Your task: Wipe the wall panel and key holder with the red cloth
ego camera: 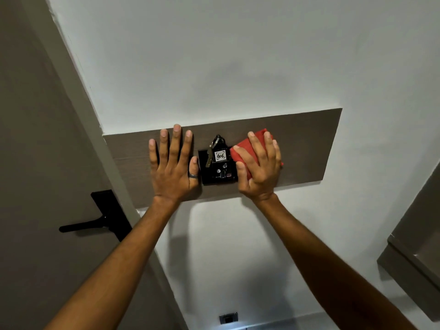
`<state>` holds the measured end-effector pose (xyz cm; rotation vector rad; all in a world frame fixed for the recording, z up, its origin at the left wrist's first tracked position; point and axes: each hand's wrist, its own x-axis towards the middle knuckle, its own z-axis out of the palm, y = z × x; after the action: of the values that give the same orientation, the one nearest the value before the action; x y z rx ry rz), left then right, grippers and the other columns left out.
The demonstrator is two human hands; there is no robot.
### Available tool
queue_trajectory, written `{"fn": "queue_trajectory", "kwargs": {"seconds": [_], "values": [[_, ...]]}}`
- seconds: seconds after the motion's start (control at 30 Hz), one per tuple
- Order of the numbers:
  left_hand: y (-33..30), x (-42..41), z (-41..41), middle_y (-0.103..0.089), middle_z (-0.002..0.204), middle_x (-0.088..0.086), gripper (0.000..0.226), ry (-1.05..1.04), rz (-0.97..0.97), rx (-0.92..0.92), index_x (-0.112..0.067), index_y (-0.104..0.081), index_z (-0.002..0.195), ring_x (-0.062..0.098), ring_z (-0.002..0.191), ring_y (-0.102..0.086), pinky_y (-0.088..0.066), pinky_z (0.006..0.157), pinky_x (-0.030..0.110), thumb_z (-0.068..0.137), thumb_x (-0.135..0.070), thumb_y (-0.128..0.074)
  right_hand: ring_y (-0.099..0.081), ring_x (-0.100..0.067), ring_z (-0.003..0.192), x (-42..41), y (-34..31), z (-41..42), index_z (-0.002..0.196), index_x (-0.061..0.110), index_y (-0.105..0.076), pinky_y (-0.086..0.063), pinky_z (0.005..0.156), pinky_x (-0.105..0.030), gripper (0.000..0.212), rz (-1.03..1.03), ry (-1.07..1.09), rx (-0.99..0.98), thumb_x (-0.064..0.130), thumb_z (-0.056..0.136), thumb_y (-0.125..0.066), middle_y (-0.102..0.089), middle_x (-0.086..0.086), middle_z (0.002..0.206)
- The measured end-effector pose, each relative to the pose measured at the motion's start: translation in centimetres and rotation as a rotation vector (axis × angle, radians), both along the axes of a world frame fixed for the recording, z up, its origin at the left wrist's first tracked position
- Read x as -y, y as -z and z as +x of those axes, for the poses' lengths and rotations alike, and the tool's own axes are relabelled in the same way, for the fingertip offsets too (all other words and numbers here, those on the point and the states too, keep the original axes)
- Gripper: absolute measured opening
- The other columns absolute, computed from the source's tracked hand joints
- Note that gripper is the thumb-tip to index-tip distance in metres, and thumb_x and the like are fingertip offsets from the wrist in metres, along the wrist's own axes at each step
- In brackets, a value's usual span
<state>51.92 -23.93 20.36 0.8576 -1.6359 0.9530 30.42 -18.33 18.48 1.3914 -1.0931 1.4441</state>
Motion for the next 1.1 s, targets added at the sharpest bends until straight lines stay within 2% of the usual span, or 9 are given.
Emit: {"fn": "queue_trajectory", "kwargs": {"seconds": [0.1,0.13,0.23,0.37,0.5,0.67,0.87,0.97,1.1], "values": [[-0.4,0.0,0.0,-0.025,0.165,0.01,0.058,-0.014,-0.003,0.003,-0.015,-0.031,0.16,0.025,0.159,-0.002,-0.004,0.13,0.049,0.106,-0.034,-0.039,-0.04,-0.038,0.152,0.2,0.1,3.8,0.127,0.027,-0.072,-0.029,0.127,-0.053,0.033,0.0,-0.004,0.302,0.035,0.106,-0.048,-0.06,-0.01,0.15],[-0.6,0.0,0.0,-0.025,0.165,0.01,0.058,-0.01,0.004,0.0,-0.015,-0.03,0.16,0.025,0.159,-0.002,-0.004,0.13,0.049,0.106,-0.034,-0.039,-0.04,-0.038,0.153,0.1,0.1,4.2,0.128,0.027,-0.072,-0.029,0.127,-0.053,0.034,0.006,-0.014,0.291,0.035,0.106,-0.048,-0.061,-0.009,0.15],[0.0,0.1,-0.1,-0.023,0.166,0.009,0.058,-0.003,-0.015,0.01,-0.015,-0.028,0.161,0.026,0.159,-0.003,-0.005,0.13,0.05,0.107,-0.035,-0.037,-0.044,-0.04,0.149,0.0,-0.4,0.8,0.127,0.024,-0.073,-0.034,0.125,-0.054,0.034,-0.039,-0.002,0.017,0.032,0.105,-0.049,-0.063,-0.011,0.147],[-0.1,0.5,0.0,-0.016,0.169,0.006,0.059,-0.011,-0.012,0.004,-0.016,-0.025,0.162,0.027,0.159,-0.004,-0.003,0.13,0.05,0.107,-0.036,-0.034,-0.035,-0.038,0.155,0.3,0.6,3.5,0.134,0.025,-0.069,-0.028,0.128,-0.053,0.037,0.021,0.043,0.297,0.036,0.109,-0.044,-0.058,-0.01,0.152],[-0.2,0.4,0.0,-0.012,0.17,0.005,0.059,-0.018,-0.01,0.013,-0.016,-0.025,0.162,0.027,0.159,-0.004,-0.004,0.13,0.05,0.107,-0.036,-0.035,-0.042,-0.043,0.148,-0.3,1.5,1.5,0.137,0.023,-0.065,-0.033,0.126,-0.054,0.039,0.033,0.052,0.045,0.037,0.107,-0.044,-0.061,-0.014,0.149],[0.0,0.5,0.0,-0.011,0.171,0.005,0.06,-0.014,-0.012,0.005,-0.016,-0.026,0.162,0.027,0.159,-0.005,-0.004,0.13,0.05,0.107,-0.036,-0.036,-0.038,-0.035,0.155,0.6,-0.3,4.7,0.137,0.029,-0.067,-0.035,0.125,-0.054,0.041,0.01,0.071,0.42,0.041,0.109,-0.039,-0.057,-0.006,0.154],[0.2,0.6,-0.1,-0.008,0.172,0.004,0.06,0.001,-0.021,-0.001,-0.017,-0.026,0.162,0.028,0.159,-0.007,-0.005,0.13,0.05,0.107,-0.036,-0.036,-0.033,-0.041,0.152,-0.4,6.0,0.7,0.143,0.026,-0.056,-0.026,0.13,-0.052,0.039,0.087,0.069,0.012,0.038,0.11,-0.04,-0.049,-0.011,0.153],[-0.1,0.4,-0.1,-0.006,0.172,0.004,0.06,-0.012,-0.022,-0.002,-0.016,-0.026,0.162,0.027,0.159,-0.005,-0.005,0.13,0.05,0.106,-0.036,-0.037,-0.032,-0.04,0.151,-0.5,6.5,0.6,0.139,0.026,-0.057,-0.025,0.129,-0.051,0.035,0.104,0.067,0.013,0.035,0.109,-0.041,-0.049,-0.011,0.151],[0.1,0.6,0.0,-0.005,0.172,0.004,0.06,-0.017,-0.017,0.006,-0.016,-0.025,0.162,0.027,0.159,-0.004,-0.005,0.13,0.05,0.106,-0.037,-0.036,-0.034,-0.038,0.155,0.0,2.6,1.6,0.142,0.028,-0.06,-0.024,0.131,-0.049,0.038,0.051,0.032,0.085,0.035,0.108,-0.043,-0.053,-0.01,0.154]]}}
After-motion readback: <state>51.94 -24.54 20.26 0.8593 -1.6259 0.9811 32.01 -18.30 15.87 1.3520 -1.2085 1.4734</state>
